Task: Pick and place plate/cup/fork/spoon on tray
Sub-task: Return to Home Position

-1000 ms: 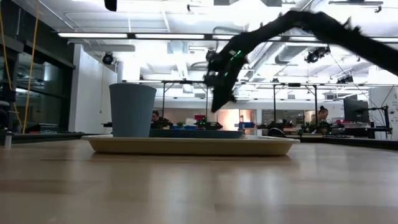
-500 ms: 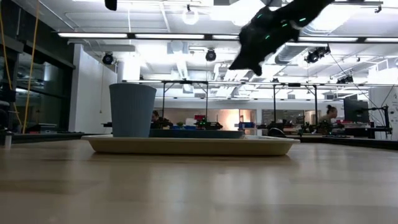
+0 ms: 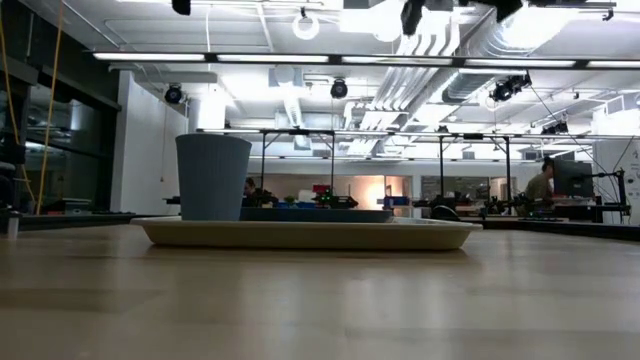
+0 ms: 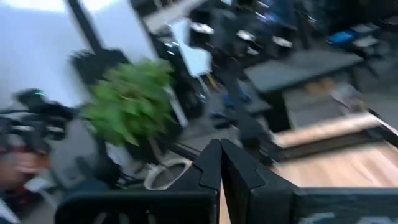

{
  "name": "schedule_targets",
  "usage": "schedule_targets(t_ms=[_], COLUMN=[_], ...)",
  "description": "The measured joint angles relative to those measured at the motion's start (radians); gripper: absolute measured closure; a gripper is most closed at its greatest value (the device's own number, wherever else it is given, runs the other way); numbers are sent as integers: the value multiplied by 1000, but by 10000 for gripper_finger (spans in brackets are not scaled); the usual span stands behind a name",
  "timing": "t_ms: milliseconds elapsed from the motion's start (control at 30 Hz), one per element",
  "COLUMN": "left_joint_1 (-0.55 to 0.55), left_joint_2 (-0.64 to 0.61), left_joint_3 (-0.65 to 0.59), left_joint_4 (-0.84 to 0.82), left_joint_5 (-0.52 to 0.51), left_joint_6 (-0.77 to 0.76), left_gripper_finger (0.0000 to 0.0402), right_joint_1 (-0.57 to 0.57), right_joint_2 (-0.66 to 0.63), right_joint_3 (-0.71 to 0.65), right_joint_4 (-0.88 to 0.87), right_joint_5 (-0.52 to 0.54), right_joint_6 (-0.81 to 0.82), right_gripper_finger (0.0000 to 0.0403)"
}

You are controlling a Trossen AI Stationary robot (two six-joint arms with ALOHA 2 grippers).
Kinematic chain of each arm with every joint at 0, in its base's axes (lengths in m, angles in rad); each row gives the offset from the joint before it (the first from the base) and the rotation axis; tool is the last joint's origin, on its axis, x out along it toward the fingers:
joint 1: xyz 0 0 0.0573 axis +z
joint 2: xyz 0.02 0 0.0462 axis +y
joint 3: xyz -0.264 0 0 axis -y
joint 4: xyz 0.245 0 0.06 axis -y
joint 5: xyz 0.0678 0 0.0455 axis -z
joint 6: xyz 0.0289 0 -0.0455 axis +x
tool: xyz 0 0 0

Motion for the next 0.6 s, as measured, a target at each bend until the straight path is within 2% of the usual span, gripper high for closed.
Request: schedule_targets(t_ms=[167,333,400,500,600], left_joint_1=[-20,-129,-194,-296,-367], left_joint_2=[-14,-63,-101,-168,-240], left_joint_3=[0,-55,-111,-217,-316], left_joint_4=[-31,-90,-72,-13,44], left_joint_5=[167,155,95,-7,-31], left_joint_6=[26,45,43,34,86], left_gripper_finger=[218,230,255,317,385], right_joint_1=[125,210,226,245,249], right_joint_2=[-2,-1,-1,-2,-1], right_joint_3=[48,89,101,111,115], right_joint_4=[33,-38,-55,-79,-92], right_joint_5=[109,228,230,230,229], right_joint_6=[6,-40,-47,-54,-53], right_gripper_finger=[403,403,403,403,403])
